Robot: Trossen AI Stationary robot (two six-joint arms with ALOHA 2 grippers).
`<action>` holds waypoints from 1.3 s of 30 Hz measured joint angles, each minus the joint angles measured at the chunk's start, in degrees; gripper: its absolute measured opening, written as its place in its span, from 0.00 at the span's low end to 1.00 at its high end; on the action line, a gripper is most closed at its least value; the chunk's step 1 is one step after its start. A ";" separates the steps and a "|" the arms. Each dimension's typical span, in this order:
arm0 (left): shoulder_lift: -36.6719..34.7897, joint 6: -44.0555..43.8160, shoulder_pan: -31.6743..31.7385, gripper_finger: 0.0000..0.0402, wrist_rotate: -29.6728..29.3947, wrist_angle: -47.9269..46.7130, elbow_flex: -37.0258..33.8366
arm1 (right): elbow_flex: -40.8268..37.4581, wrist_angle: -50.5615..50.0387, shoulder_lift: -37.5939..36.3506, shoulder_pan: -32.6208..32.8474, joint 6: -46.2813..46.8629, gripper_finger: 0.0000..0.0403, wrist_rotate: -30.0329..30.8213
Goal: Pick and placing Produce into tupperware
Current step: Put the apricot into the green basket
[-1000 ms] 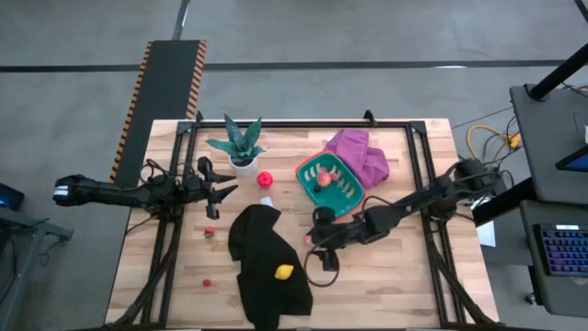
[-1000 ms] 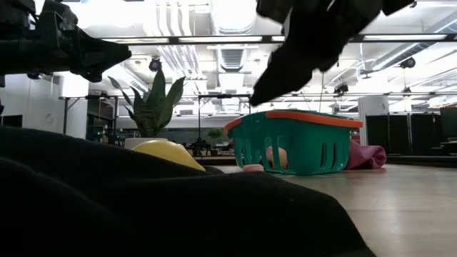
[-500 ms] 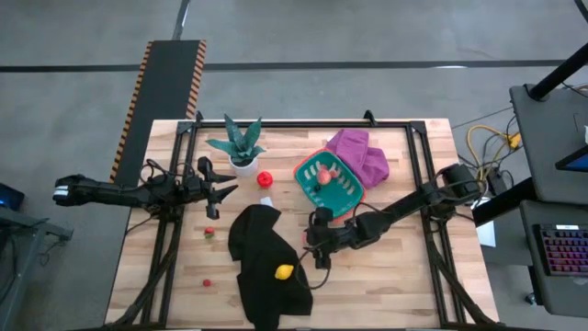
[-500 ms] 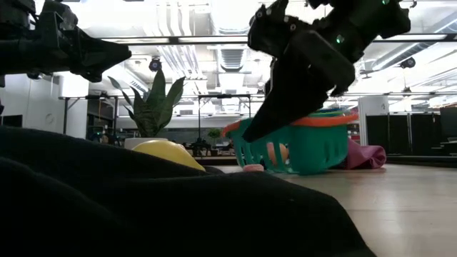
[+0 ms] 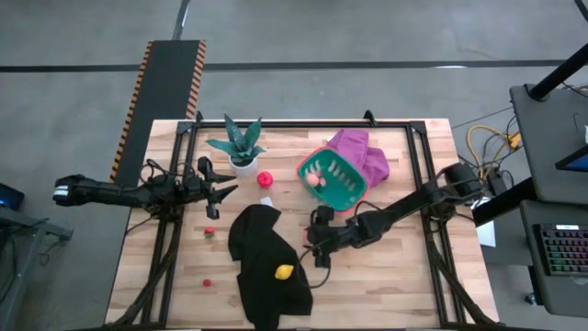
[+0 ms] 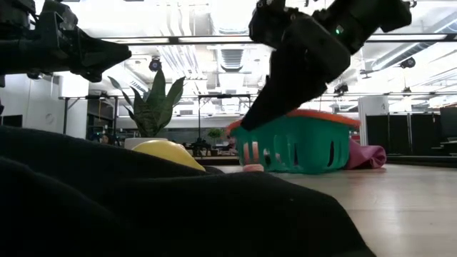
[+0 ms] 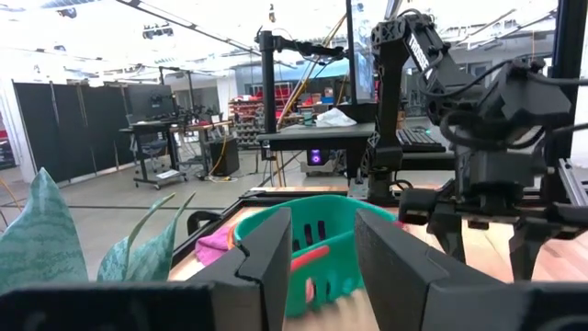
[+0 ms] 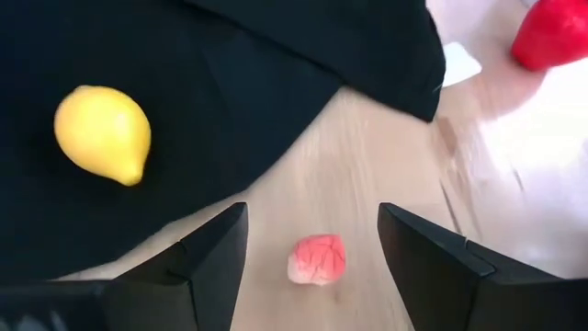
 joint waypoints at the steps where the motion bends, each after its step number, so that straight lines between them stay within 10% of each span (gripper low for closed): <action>1: 0.00 0.01 -0.02 0.27 0.00 -0.02 0.00 | 0.00 -0.14 -0.38 0.00 -0.15 0.58 0.00; 39: 0.03 -0.01 0.00 0.27 0.00 0.00 0.00 | 3.64 -0.89 7.85 10.26 28.77 0.58 22.56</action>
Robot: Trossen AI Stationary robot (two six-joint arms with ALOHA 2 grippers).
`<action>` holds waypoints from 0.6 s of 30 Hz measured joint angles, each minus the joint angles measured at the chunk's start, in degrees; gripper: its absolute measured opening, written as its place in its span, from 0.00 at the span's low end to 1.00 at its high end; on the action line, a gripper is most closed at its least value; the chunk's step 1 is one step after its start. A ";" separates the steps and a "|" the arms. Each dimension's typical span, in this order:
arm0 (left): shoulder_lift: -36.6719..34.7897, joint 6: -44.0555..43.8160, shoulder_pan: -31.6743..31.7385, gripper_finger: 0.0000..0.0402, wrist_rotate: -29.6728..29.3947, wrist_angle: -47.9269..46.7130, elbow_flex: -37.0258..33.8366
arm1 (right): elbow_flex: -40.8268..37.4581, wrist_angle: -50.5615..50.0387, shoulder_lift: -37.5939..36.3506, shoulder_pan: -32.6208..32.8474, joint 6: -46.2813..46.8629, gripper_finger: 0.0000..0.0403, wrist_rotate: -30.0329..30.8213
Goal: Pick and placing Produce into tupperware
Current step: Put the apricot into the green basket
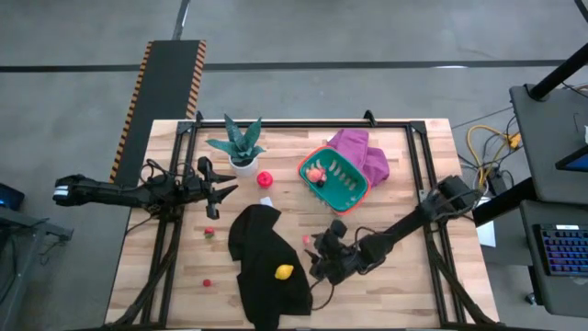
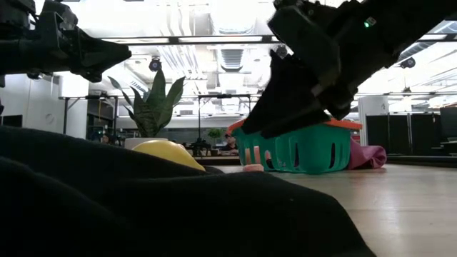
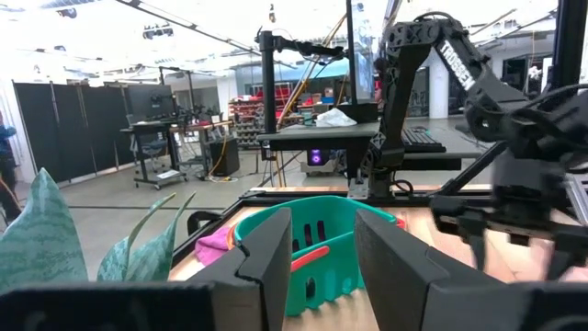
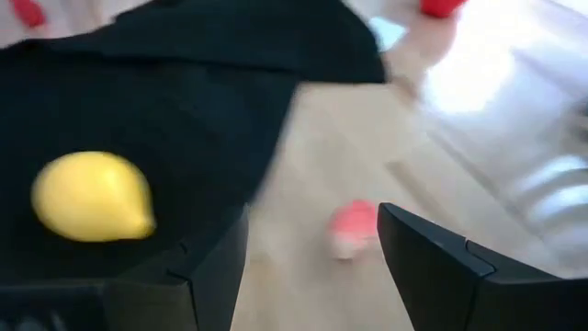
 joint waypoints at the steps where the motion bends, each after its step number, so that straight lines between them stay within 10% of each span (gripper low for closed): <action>1: -0.01 0.01 0.00 0.27 -0.05 -0.05 0.00 | 1.36 -0.06 1.25 0.34 -0.08 0.58 -0.02; 18: 0.08 0.00 -0.02 0.27 -0.02 -0.02 0.00 | 20.59 -29.98 12.96 -1.94 9.24 0.58 4.52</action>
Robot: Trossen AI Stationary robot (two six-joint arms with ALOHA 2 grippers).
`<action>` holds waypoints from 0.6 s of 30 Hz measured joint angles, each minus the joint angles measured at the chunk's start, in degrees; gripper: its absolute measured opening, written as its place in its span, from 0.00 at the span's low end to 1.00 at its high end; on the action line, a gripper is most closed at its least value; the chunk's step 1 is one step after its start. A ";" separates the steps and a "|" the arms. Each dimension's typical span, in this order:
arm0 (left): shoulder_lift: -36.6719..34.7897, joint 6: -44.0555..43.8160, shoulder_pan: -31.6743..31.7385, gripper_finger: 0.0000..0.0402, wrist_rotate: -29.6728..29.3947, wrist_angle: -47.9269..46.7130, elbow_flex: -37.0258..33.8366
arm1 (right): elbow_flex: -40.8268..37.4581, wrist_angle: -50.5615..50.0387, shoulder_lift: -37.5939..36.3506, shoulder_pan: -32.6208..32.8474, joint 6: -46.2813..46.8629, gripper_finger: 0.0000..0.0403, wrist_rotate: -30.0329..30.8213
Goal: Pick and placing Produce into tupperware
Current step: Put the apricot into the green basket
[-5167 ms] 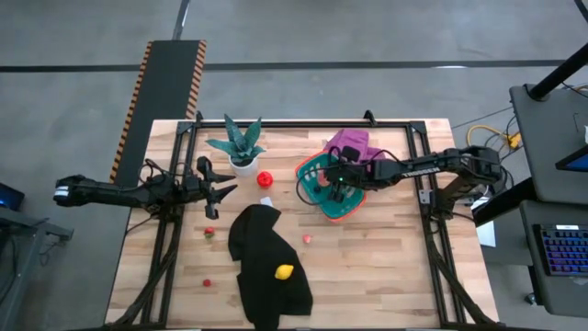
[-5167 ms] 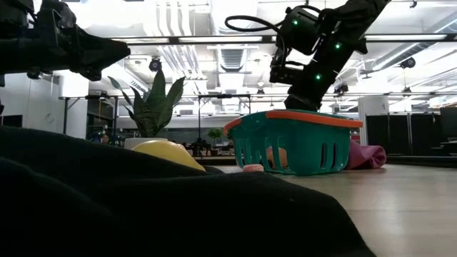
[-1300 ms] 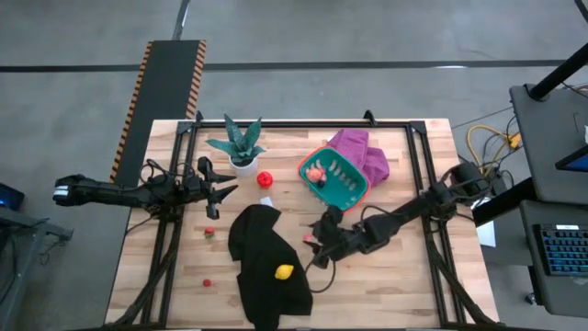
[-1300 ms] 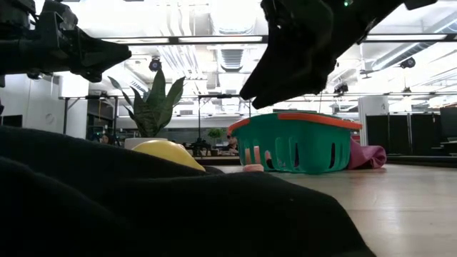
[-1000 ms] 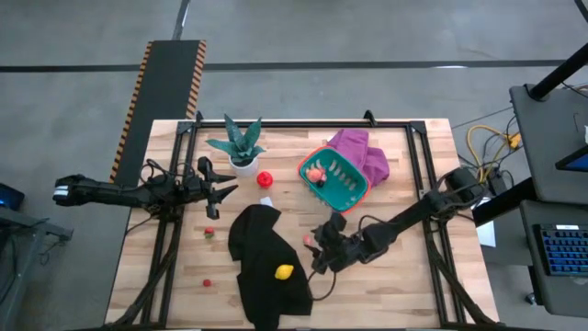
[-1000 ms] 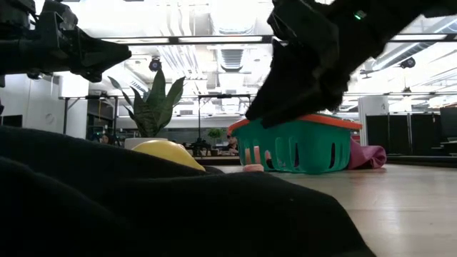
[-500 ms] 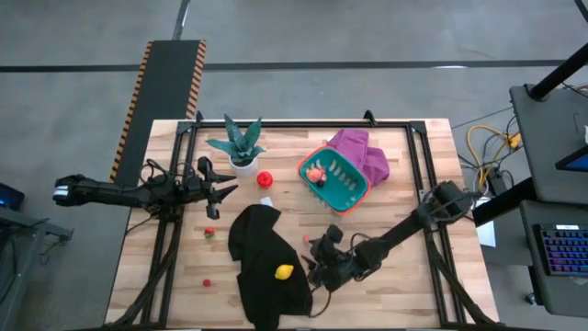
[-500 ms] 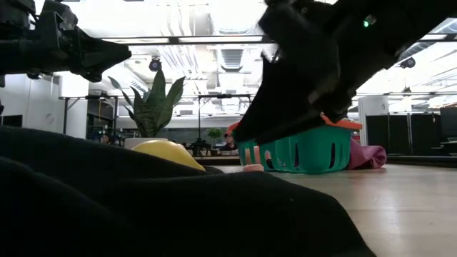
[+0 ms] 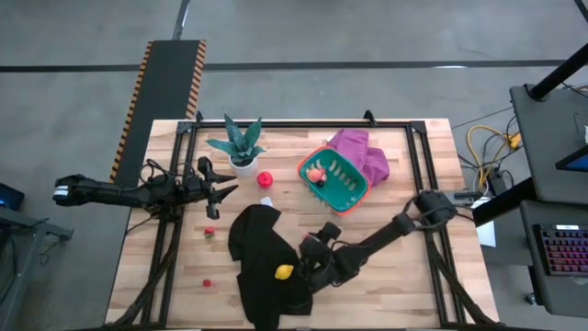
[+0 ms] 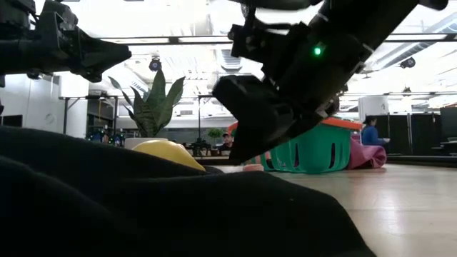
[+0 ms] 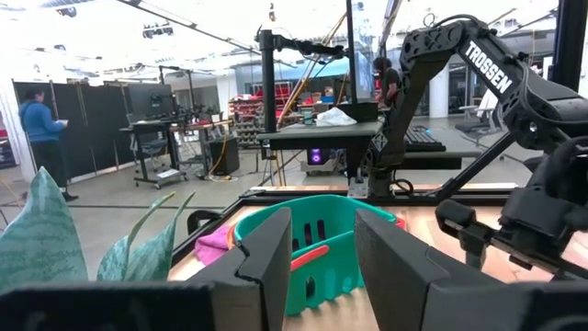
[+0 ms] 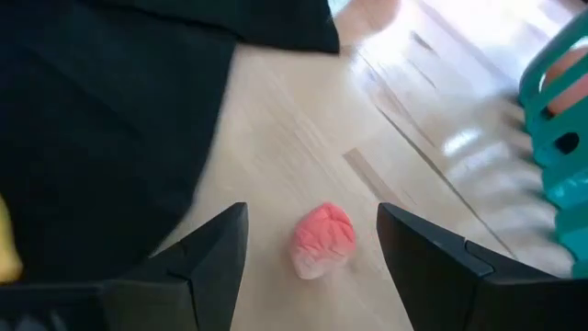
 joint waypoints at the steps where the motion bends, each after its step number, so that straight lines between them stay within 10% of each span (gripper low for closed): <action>1: 0.01 0.00 0.00 0.27 0.00 0.00 0.00 | -0.27 -0.19 0.00 -0.22 0.32 0.58 -0.37; 18: 0.07 0.00 0.00 0.27 0.02 0.00 0.00 | -2.84 2.42 -0.13 -2.46 0.57 0.37 -6.25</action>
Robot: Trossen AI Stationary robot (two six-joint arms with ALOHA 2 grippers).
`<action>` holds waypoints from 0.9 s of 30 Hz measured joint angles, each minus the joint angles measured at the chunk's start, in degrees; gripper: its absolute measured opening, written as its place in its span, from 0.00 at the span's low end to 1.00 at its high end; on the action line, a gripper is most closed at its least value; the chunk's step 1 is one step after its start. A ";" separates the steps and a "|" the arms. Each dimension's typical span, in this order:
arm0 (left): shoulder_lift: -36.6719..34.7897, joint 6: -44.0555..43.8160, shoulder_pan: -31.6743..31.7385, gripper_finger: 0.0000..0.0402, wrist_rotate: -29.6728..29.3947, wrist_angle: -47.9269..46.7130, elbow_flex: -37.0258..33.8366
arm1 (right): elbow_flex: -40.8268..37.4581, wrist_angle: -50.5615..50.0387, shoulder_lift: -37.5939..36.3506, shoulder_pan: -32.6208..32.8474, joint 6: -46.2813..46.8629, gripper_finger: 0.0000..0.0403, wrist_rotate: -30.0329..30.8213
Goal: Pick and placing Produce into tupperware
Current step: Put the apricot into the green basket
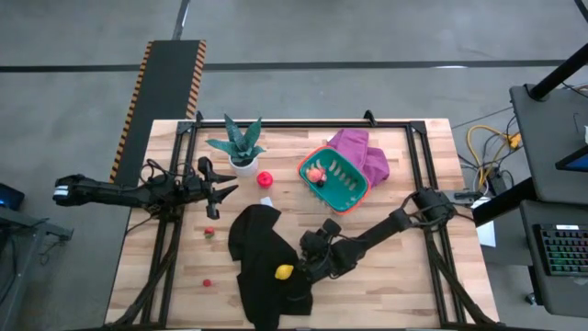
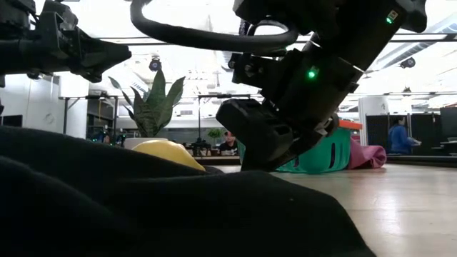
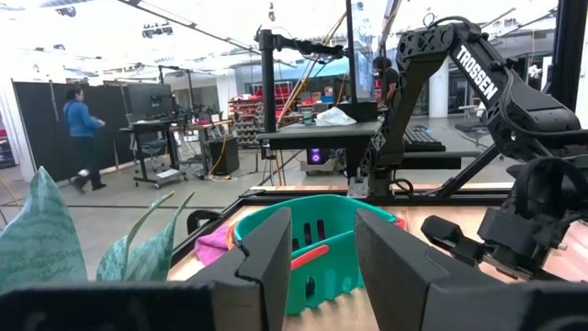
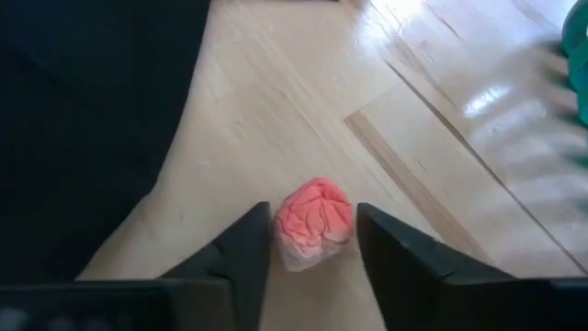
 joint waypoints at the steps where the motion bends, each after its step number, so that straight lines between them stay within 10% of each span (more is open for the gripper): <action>1: -0.02 0.00 0.00 0.27 0.00 0.00 0.00 | 0.00 0.00 0.00 0.00 -0.10 0.33 -0.12; 10: 0.00 -0.01 0.00 0.27 0.00 0.00 0.00 | -0.10 -0.45 -0.59 0.24 -3.83 0.07 -0.26; 27: 0.10 -0.01 0.00 0.27 0.01 0.00 0.00 | -1.97 -2.27 -18.54 2.32 -25.28 0.06 0.21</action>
